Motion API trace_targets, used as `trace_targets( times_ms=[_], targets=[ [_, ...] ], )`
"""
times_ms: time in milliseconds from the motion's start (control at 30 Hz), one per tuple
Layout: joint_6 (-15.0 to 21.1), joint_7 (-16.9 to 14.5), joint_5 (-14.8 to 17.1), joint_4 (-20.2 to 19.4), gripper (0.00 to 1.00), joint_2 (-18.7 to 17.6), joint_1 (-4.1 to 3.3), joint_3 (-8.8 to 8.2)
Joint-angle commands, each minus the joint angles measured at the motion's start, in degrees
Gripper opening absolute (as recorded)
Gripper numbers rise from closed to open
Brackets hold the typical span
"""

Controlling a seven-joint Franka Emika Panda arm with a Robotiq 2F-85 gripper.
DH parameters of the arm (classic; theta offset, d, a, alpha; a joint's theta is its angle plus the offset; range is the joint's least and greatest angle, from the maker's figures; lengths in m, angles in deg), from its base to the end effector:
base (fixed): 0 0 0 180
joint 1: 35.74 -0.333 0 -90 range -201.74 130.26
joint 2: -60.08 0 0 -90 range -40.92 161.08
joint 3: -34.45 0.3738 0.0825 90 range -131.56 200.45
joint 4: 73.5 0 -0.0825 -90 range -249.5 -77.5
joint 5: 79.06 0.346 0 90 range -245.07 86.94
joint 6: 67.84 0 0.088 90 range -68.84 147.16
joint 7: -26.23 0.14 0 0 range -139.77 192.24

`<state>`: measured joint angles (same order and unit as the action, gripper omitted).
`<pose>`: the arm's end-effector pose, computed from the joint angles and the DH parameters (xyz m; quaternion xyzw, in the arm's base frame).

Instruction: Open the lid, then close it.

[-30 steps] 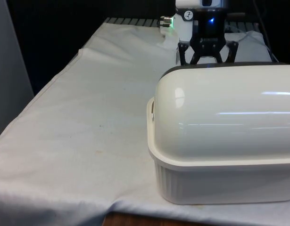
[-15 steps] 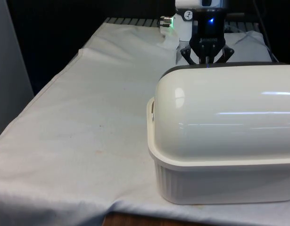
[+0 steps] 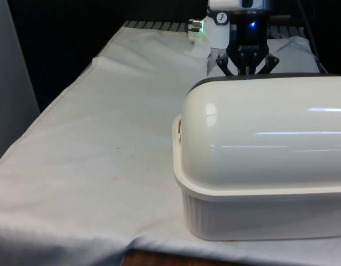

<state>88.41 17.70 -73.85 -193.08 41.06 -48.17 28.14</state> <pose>0.6130 0.0678 0.3490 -0.9835 -0.0936 -0.1549 0.0040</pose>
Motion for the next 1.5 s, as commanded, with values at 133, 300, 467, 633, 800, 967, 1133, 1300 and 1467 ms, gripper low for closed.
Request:
trace_targets(
  times_ms=[133,300,467,633,800,967,1133,1300,1467],
  targets=[
    [-0.06,0.40,-0.29,0.06,0.00,-0.06,-0.40,-0.11],
    [-0.06,0.52,-0.17,0.34,0.00,-0.34,-0.57,0.06],
    [0.29,0.29,-0.06,0.29,0.00,-0.29,-0.57,0.57],
    [0.34,0.23,-0.11,0.34,0.00,-0.29,-0.80,0.80],
    [0.40,0.17,0.06,0.52,0.00,-0.52,-0.80,1.38],
    [0.57,-0.06,0.29,0.69,0.00,-1.09,-0.69,1.89],
    [0.46,-0.63,0.34,1.20,0.00,-1.60,-0.40,1.89],
    [0.34,-0.80,0.17,1.43,0.00,-1.49,-0.40,1.66],
    [0.11,-0.57,-0.06,1.66,0.00,-1.26,-0.57,1.20]
  ],
)
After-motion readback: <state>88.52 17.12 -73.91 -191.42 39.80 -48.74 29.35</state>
